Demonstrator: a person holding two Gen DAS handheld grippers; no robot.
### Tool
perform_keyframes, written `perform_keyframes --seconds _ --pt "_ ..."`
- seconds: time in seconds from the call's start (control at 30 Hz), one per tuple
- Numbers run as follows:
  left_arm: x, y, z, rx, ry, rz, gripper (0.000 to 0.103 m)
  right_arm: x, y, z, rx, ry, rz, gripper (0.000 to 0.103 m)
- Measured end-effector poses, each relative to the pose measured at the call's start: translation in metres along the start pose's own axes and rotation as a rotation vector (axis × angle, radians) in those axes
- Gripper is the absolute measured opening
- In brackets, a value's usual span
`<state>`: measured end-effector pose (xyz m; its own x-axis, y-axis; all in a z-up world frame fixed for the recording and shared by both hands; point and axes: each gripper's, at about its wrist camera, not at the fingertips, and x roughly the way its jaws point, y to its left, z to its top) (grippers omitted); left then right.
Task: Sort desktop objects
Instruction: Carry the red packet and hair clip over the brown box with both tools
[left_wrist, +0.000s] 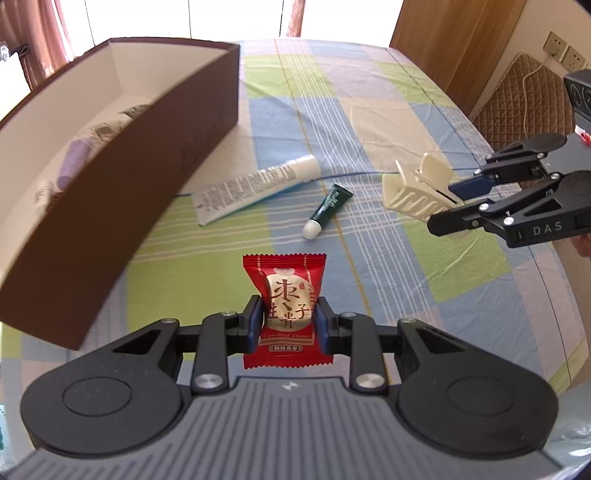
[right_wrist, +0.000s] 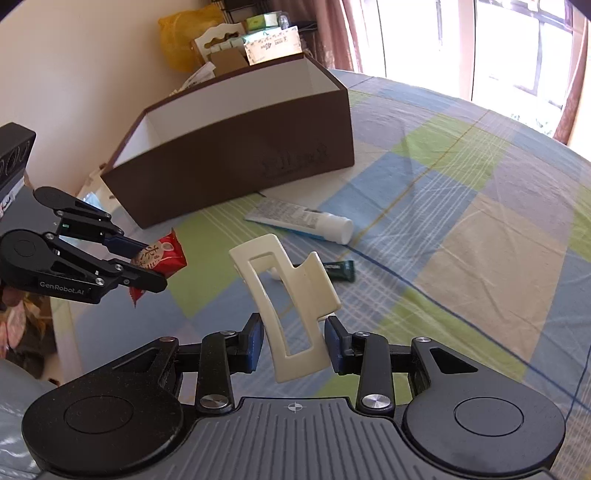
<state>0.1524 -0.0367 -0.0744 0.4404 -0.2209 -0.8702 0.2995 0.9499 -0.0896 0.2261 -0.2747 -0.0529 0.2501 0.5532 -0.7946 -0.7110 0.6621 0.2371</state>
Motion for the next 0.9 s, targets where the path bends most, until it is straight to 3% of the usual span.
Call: perform_keyframes --seconds 0.33,0.9 --pt "-0.05 0.041 -0.005 0.007 -0.054 0.02 0.025 -0.004 0.049 0.023 0.057 -0.019 0.036 0.038" --pt "-0.1 0.118 -0.003 0.029 -0.121 0.056 0.025 0.02 0.081 0.078 0.122 -0.03 0.019 0.038"
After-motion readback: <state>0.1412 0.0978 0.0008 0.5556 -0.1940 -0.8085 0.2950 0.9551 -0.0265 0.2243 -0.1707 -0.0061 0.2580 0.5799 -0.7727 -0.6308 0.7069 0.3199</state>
